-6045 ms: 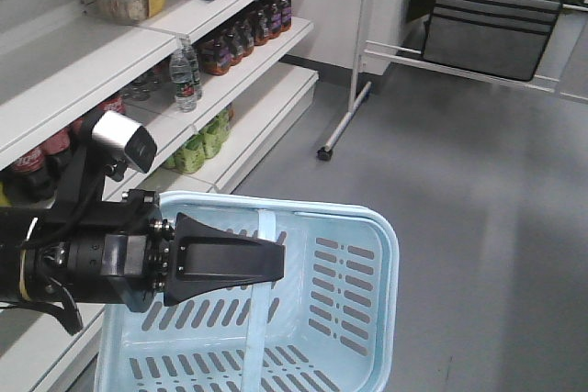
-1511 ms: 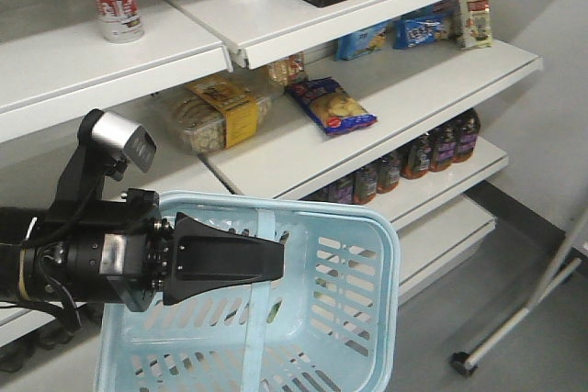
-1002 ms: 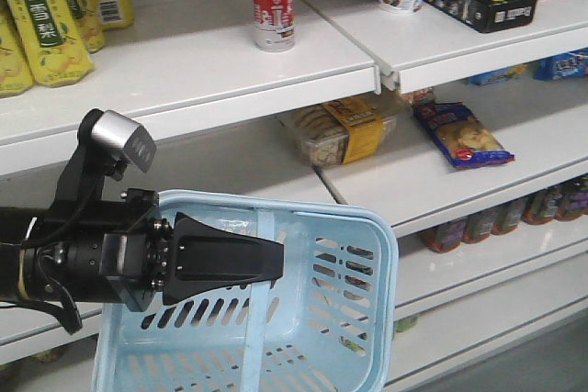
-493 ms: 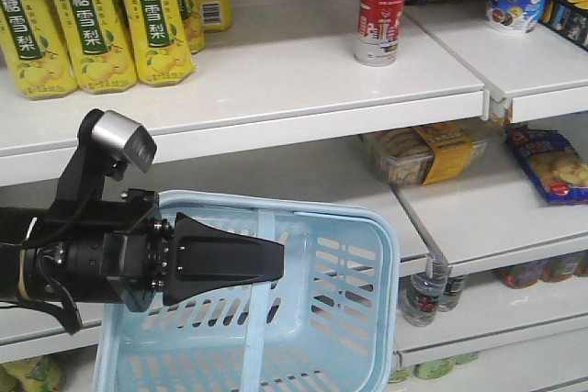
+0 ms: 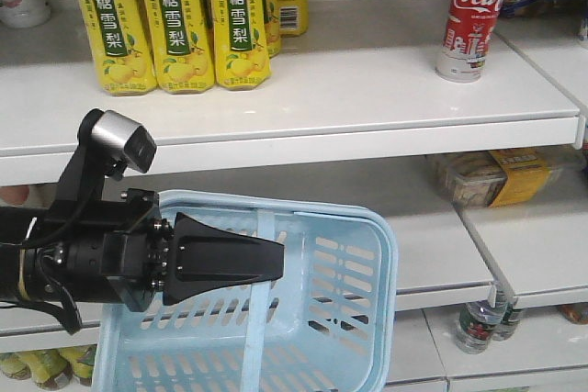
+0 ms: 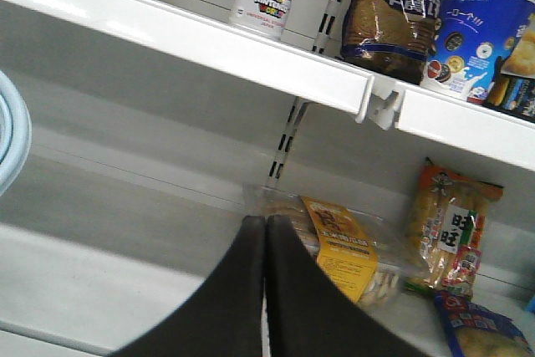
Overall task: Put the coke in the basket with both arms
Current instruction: 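Drive the base toward the shelf holding the red Coca-Cola bottle, then extend the open right gripper toward the red Coca-Cola bottle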
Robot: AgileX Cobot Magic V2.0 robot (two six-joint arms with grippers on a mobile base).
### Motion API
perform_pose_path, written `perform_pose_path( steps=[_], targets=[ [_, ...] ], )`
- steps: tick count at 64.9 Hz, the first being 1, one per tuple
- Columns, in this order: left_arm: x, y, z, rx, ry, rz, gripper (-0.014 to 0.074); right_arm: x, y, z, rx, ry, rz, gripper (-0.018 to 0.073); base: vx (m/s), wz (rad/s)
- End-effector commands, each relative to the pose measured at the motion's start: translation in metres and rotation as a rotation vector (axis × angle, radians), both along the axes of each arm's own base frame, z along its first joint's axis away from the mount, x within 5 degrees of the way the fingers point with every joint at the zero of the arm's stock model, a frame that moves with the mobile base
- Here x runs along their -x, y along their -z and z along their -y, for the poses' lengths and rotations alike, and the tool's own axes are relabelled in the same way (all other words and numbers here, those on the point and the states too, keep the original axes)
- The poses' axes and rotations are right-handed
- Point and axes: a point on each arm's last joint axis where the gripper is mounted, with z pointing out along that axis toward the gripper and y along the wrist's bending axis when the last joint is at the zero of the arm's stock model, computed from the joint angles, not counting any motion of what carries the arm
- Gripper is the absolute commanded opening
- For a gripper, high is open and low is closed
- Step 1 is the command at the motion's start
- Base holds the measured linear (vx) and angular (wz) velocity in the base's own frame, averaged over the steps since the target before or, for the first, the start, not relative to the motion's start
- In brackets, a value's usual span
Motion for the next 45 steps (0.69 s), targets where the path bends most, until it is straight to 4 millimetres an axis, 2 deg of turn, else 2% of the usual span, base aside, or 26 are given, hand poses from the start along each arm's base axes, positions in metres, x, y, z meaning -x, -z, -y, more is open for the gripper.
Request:
perform_pose_path(
  steps=[1,45],
  targets=[
    [0.0177,-0.0276,-0.0007,0.179,0.150,0.025,-0.0007,0.0007,-0.0026,0.0006,0.007,0.010,0.071,-0.0009,0.04,0.19],
    [0.0177,-0.0276,-0.0007,0.179,0.150,0.025,-0.0007,0.0007,-0.0026,0.0006,0.007,0.010,0.071,-0.0009,0.03,0.14]
  ],
)
